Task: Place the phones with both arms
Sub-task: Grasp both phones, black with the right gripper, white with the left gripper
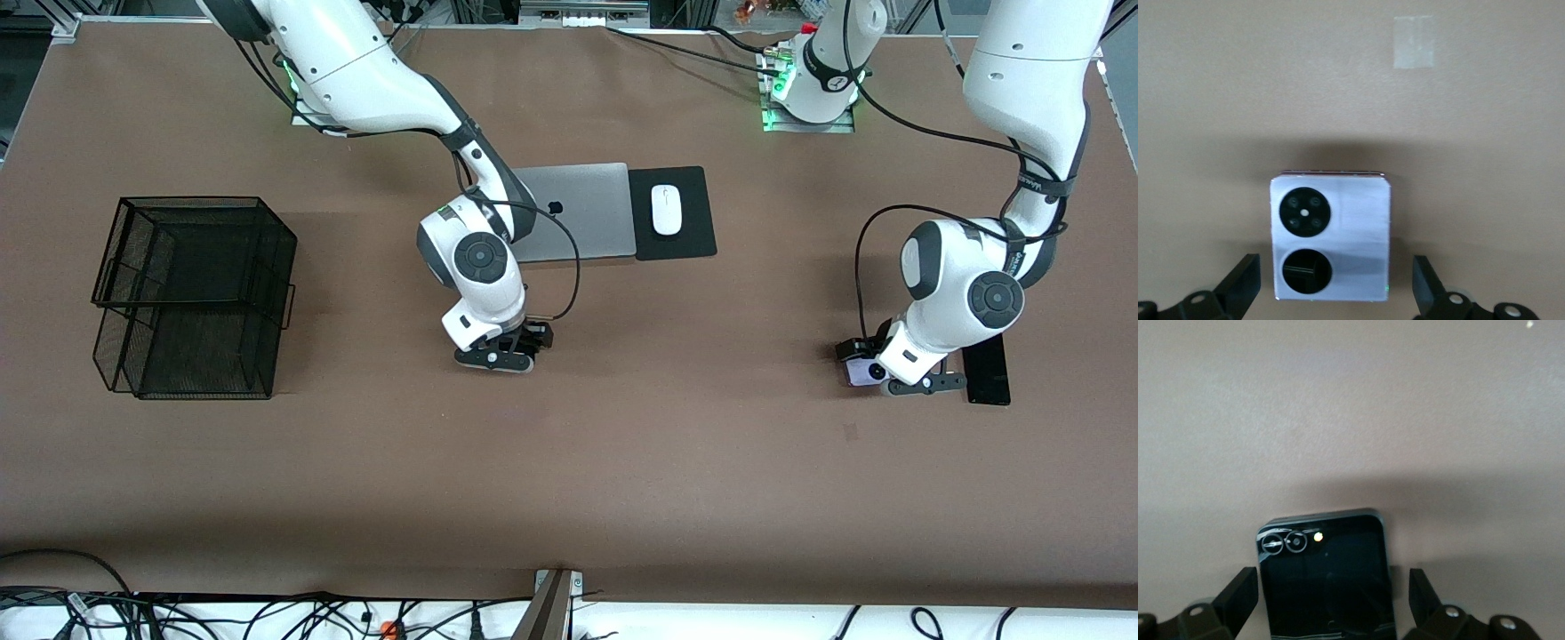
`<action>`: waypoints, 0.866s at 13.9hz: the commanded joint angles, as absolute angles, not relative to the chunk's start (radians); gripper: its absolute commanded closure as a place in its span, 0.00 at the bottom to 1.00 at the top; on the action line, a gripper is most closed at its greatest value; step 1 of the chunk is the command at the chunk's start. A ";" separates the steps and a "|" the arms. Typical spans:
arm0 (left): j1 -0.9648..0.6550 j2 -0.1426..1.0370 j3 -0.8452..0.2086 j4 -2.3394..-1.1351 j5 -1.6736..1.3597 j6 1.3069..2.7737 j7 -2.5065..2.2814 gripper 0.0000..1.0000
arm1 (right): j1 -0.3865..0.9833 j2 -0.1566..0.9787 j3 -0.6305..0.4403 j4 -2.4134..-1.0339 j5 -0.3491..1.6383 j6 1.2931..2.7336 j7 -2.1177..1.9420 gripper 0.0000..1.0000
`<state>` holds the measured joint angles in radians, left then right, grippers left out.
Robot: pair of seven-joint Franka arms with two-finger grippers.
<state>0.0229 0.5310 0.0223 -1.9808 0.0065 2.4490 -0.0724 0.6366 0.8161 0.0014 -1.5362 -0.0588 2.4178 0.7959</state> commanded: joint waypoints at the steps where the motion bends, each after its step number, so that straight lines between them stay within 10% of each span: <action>1: 0.063 0.546 0.011 -1.980 0.064 2.486 -0.044 0.00 | 0.653 0.836 -0.009 -1.523 -0.077 2.413 0.799 0.00; 4: 0.063 0.586 0.008 -1.968 0.057 2.529 -0.051 0.00 | 0.646 0.835 -0.009 -1.523 -0.090 2.413 0.761 0.70; 12: 0.061 0.581 -0.005 -1.960 0.032 2.530 -0.078 0.00 | 0.520 0.583 -0.106 -1.523 -0.071 2.015 0.480 0.78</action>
<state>0.0526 0.5733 0.0053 -1.9697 0.0391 2.5247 -0.0667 0.5838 0.6896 -0.1205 -1.4884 -0.0771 2.1213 0.5398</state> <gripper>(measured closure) 0.000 0.181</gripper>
